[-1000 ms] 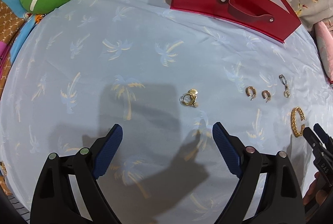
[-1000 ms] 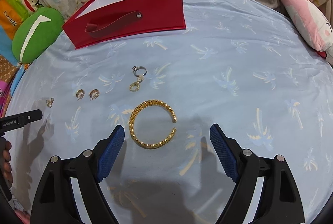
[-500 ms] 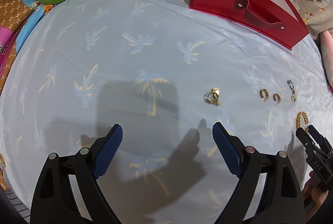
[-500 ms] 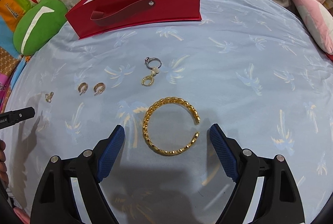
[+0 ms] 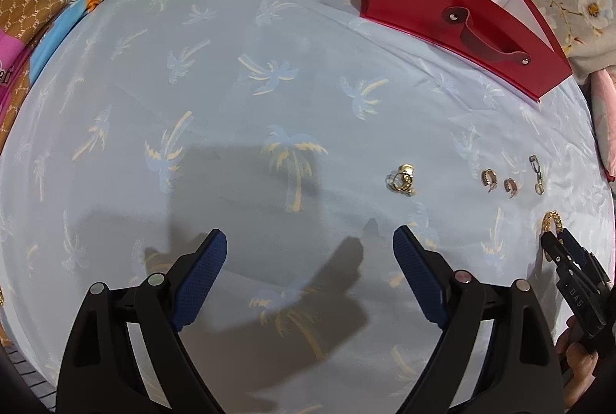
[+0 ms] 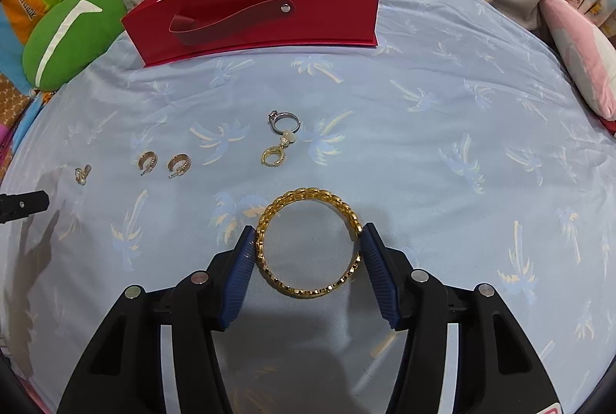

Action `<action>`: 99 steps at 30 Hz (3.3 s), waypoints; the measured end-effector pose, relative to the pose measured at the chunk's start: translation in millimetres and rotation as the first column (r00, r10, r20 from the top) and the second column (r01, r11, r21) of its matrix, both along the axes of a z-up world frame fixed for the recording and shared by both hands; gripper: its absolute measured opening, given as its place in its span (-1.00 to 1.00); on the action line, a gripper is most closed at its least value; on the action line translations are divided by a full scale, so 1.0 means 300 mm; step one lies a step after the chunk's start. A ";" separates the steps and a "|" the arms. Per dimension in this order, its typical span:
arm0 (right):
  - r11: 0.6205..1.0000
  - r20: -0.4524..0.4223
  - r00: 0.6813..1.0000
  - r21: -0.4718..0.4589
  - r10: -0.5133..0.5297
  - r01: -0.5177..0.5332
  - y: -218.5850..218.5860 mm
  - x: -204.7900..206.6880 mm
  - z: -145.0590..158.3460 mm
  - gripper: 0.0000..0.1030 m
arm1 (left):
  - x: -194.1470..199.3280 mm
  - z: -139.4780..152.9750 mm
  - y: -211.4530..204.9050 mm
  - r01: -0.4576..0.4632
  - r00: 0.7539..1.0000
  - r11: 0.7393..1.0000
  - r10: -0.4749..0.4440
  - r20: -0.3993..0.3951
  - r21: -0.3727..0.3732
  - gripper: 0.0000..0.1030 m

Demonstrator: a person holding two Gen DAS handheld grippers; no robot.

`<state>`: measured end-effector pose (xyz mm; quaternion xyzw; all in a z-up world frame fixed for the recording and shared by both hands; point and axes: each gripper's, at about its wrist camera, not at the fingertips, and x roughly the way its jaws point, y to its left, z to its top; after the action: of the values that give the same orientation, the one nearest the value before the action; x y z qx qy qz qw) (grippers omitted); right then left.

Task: Organize jewelry
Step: 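Grasp the silver ring with the left tool while the right tool holds the bangle, then lift the silver ring and gold bangle and carry both over the red box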

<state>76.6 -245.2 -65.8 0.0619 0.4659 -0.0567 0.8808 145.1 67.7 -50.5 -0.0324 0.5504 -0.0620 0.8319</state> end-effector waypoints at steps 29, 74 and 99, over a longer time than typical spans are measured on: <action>0.993 0.006 0.995 0.056 -0.103 0.102 -0.154 -0.054 0.051 0.05 | 0.187 0.006 -0.798 0.352 0.936 0.935 -0.352 0.009 -0.040 0.34; 0.996 0.084 0.996 0.086 0.016 -0.023 0.004 0.025 0.223 0.06 | 0.052 0.206 -0.339 0.217 0.970 0.975 -0.210 0.126 -0.050 -0.93; 0.997 0.329 0.941 0.015 0.072 -0.082 0.049 0.210 0.543 0.06 | 0.184 0.421 -0.321 0.186 0.935 0.982 -0.170 0.313 -0.023 -0.93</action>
<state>139.5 -230.6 97.0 0.0649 0.3155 -0.0045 0.9467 200.1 -28.7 75.7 0.0060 0.4122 -0.1558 0.8977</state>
